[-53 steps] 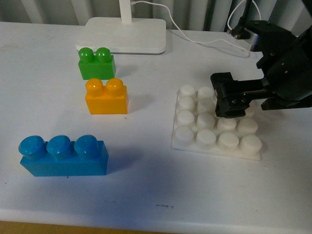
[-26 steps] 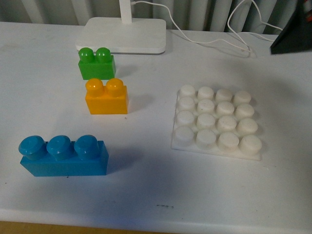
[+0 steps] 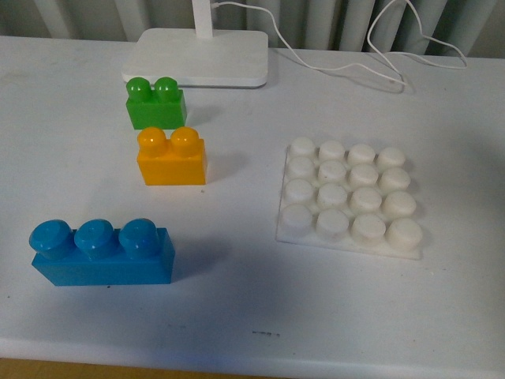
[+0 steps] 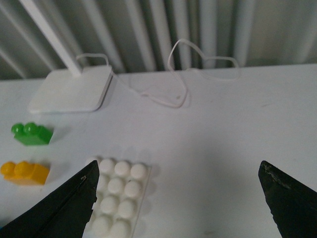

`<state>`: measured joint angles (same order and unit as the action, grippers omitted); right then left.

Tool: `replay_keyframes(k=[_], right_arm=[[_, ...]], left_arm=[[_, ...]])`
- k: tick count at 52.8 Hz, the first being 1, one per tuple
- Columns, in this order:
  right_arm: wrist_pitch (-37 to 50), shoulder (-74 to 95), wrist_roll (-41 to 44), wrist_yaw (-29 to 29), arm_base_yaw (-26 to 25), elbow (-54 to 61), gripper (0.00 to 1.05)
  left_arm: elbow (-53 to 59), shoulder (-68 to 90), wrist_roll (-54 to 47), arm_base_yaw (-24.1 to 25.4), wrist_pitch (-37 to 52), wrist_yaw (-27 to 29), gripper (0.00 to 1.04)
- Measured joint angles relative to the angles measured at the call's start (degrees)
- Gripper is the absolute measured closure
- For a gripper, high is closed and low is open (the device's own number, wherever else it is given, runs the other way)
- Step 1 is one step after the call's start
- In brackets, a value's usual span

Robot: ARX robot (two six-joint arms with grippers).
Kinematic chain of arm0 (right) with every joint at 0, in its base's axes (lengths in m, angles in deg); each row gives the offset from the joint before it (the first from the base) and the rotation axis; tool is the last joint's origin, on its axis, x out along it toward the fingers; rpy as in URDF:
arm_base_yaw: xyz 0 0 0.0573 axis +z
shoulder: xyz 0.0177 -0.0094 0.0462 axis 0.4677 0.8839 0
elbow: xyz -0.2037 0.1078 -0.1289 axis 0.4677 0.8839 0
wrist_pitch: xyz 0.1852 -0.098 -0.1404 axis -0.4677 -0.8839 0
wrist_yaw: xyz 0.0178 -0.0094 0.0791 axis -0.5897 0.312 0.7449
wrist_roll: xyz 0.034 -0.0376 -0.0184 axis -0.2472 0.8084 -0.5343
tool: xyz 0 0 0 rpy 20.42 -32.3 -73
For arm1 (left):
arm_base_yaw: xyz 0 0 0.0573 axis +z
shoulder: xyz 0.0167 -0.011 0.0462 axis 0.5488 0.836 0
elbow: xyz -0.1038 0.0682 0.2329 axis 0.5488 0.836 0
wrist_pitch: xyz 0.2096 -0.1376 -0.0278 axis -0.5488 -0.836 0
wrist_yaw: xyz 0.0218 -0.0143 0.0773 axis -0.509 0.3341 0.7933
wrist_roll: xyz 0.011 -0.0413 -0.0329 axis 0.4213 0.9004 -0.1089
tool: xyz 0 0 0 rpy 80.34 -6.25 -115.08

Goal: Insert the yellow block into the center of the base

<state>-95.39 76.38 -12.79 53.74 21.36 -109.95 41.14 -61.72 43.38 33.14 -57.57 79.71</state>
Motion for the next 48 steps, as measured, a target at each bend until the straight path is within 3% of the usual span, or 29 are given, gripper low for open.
replay_keyframes(k=[8,16,21,24,44,48], right_arm=[[1.64,-11.56,-4.0,4.98,-10.23,6.51,0.09],[3.63,-14.08,-4.72,4.31,-11.87,8.04,0.11],[15.13,-16.48,0.07,-1.55,-9.6,13.94,0.27],[17.44,-18.12,1.84,-3.19,-8.2,16.24,0.36],[18.34,-26.58,4.61,-10.8,-0.31,25.18,1.02],[17.9,-28.13,4.79,-16.06,3.74,26.21,1.04]], left_arm=[[0.0,0.0,0.0,0.0,0.0,0.0,0.06],[0.0,0.0,0.0,0.0,0.0,0.0,0.06],[0.0,0.0,0.0,0.0,0.0,0.0,0.06],[0.0,0.02,0.02,0.0,0.0,0.07,0.06],[0.0,-0.02,0.02,0.0,0.0,0.0,0.06],[0.0,-0.02,0.02,0.0,0.0,0.0,0.06]])
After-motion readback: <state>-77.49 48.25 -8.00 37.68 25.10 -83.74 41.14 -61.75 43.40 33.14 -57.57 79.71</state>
